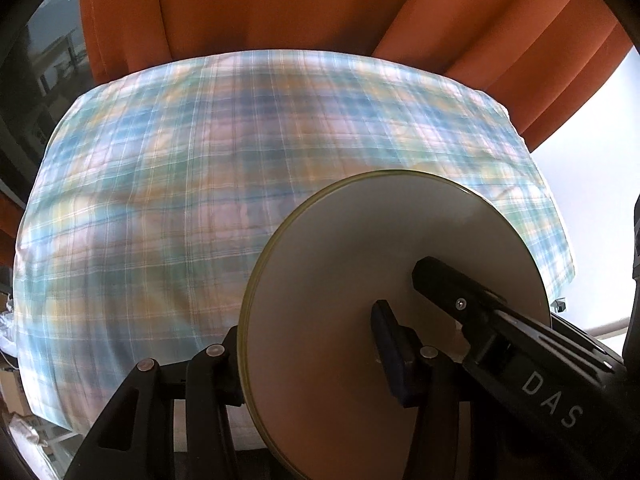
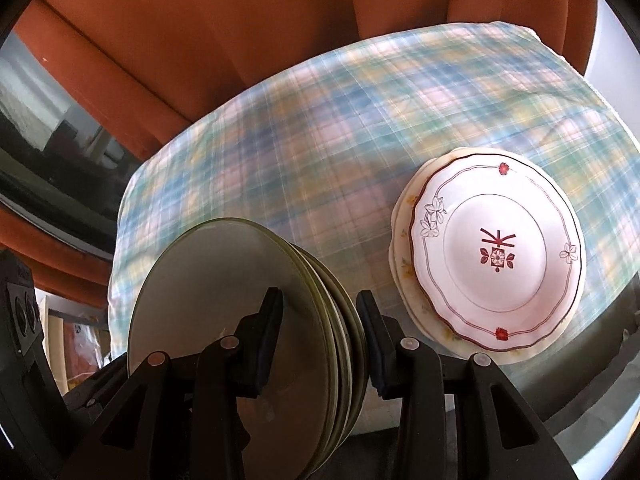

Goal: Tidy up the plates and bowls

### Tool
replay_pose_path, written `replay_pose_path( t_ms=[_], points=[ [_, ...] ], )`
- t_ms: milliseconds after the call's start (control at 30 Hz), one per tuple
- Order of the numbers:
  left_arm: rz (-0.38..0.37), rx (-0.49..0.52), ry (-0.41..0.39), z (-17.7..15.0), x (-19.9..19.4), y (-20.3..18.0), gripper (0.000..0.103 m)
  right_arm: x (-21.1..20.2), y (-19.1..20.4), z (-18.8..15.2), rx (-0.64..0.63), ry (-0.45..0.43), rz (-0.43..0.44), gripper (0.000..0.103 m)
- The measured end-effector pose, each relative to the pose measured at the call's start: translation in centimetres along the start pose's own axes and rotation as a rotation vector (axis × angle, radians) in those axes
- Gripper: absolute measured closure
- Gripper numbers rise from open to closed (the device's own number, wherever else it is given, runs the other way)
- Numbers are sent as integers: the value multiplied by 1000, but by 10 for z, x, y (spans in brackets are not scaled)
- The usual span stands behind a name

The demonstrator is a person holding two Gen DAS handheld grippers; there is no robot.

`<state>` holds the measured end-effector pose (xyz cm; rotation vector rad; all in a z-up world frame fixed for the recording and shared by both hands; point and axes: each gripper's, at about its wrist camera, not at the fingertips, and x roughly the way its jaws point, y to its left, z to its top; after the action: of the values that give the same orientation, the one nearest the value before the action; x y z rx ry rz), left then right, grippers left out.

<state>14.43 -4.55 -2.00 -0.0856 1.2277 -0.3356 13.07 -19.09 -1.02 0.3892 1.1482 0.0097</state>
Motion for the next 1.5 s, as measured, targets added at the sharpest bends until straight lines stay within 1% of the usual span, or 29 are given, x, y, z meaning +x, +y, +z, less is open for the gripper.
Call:
replay_pose_path(
  t_ms=[100,367,633,933,1133,1267,1500],
  points=[
    [3,-11,-17,-2,0,-7,53,-2,-6,1,-19,-7,8,61],
    [33,-57,-58,1,0,-43,53,-17,-33,14,-70,-19,45,61],
    [53,-83,-82,9,6,-87,53,-31,-70,35,-107,-20,64,61],
    [60,-118,-93,17,25,-131,53,-39,-116,56,-128,-12,77,61],
    [66,-176,-74,15,44,-151,53,-34,-141,66,-165,20,76,61],
    [68,-215,-54,13,57,-158,53,-24,-153,69,-186,56,72,61],
    [73,-277,4,8,83,-159,53,0,-168,72,-209,136,56,61]
  ],
)
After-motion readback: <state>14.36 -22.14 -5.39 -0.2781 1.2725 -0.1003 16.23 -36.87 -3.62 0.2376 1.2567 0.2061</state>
